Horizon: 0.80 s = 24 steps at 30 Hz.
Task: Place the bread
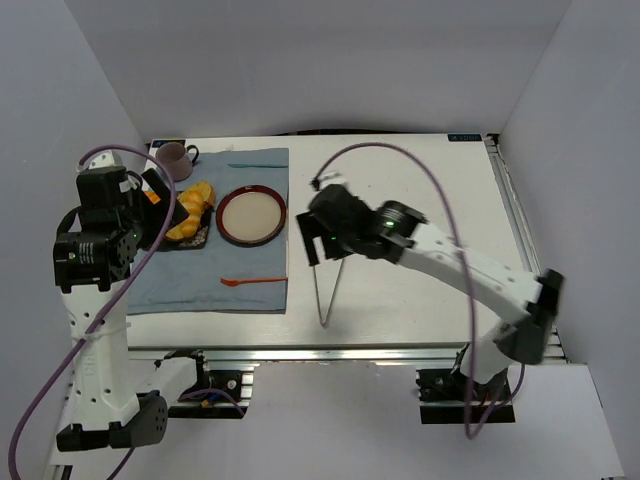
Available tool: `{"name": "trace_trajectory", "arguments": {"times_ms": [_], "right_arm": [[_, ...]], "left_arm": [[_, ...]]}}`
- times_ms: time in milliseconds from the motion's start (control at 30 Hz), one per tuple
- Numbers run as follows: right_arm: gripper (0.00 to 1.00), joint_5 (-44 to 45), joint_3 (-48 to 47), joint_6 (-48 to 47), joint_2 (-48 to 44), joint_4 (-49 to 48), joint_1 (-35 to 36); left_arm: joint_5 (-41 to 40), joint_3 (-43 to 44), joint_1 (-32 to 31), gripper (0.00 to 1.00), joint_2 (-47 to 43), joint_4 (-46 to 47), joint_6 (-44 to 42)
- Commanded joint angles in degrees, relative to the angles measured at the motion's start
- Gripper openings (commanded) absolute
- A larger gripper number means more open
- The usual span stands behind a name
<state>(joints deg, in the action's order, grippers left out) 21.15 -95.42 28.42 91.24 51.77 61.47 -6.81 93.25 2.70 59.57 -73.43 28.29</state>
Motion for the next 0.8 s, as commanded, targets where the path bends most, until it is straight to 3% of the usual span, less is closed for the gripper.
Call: {"name": "trace_trajectory", "arguments": {"times_ms": [0,100,233,333,633,767], "right_arm": [[0.89,11.8,3.6,2.7,-9.8,-12.4,1.1],[0.89,23.6,4.2,-0.1,-9.9,-9.4,5.8],[0.89,20.5,3.2,10.9,-2.6,6.6,3.1],[0.9,22.4,4.1,17.6,-1.0,10.4,6.6],[0.89,12.0,18.4,24.1,-9.5,-2.5,6.4],[0.89,26.0,14.6,26.3,-9.6,1.8,12.6]], "left_arm": [[-0.1,-1.9,-0.2,0.98,-4.0,-1.5,-1.3],[0.0,-2.8,-0.1,0.98,-4.6,-2.4,-1.9],[2.2,-4.0,-0.2,0.98,-5.3,-1.5,-1.6],[1.0,-4.0,-0.2,0.98,-5.2,-2.7,-1.7],[0.1,-6.5,-0.2,0.98,-6.7,-3.6,-1.9],[-0.2,-6.1,-0.2,0.98,-6.5,-4.5,-2.3]]}}
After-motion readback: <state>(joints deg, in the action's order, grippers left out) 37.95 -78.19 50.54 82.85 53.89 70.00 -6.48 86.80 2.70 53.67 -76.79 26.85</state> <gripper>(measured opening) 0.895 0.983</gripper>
